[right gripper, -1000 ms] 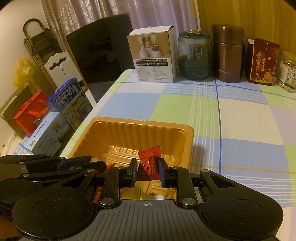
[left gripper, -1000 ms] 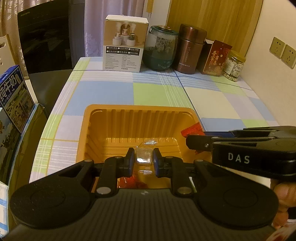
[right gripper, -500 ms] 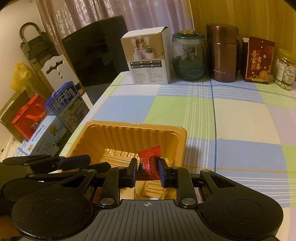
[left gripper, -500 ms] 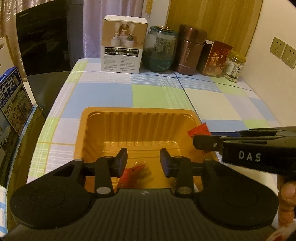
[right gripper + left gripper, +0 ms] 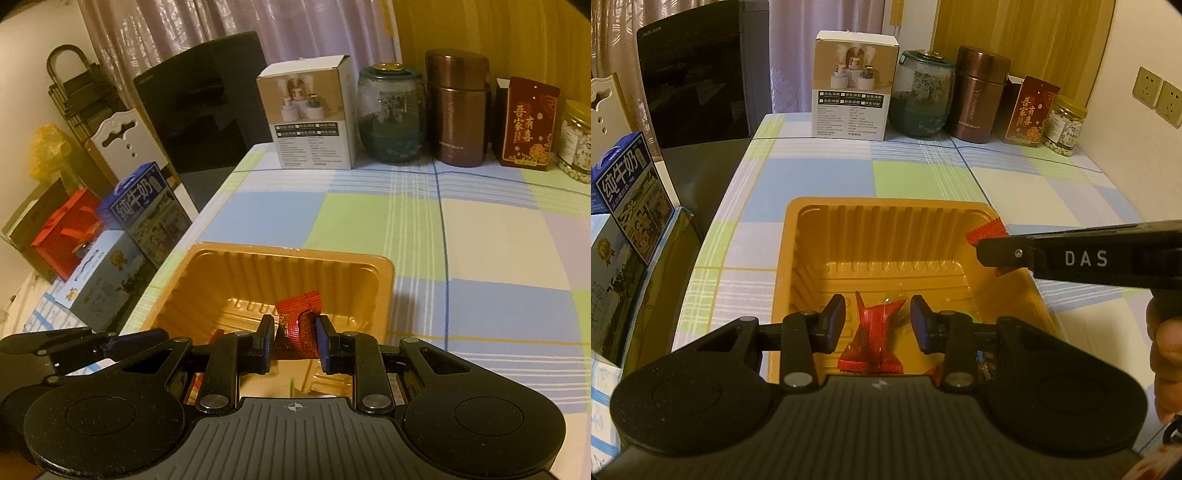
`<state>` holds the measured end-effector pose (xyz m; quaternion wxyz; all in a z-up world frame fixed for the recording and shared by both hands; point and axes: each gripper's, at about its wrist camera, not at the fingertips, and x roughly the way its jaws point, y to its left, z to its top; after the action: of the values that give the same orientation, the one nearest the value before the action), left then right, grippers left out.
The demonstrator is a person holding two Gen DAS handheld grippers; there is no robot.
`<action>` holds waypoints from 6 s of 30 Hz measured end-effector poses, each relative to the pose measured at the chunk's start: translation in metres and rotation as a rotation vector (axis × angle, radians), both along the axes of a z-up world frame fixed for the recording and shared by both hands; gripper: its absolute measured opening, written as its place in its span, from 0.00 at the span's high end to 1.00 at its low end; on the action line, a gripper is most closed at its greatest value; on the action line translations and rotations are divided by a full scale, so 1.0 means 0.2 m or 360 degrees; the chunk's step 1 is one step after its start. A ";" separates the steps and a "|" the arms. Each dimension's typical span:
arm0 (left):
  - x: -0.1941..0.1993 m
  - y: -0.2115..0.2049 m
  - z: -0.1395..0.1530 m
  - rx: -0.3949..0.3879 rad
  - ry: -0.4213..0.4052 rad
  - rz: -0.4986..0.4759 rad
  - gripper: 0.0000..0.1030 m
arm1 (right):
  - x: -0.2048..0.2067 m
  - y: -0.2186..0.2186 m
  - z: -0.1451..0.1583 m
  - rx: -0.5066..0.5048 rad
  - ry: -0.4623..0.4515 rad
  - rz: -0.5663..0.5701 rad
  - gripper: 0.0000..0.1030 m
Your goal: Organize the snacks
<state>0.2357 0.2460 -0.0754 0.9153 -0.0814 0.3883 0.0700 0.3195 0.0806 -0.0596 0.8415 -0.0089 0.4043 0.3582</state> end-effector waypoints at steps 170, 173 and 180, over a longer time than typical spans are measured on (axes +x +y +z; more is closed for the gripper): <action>-1.46 -0.74 0.49 0.0132 -0.0071 0.0153 0.00 | -1.53 -1.02 0.37 -0.0025 -0.0104 -0.0300 0.30; -1.46 -0.74 0.49 0.0131 -0.0071 0.0151 0.00 | -1.53 -1.02 0.37 -0.0024 -0.0104 -0.0300 0.30; -1.46 -0.74 0.49 0.0131 -0.0069 0.0150 0.00 | -1.52 -1.02 0.37 -0.0023 -0.0103 -0.0301 0.30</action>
<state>-0.0558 0.0973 0.0221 0.9218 -0.0634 0.3608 0.1273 0.0152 -0.1235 0.0140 0.8841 0.0118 0.3786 0.2737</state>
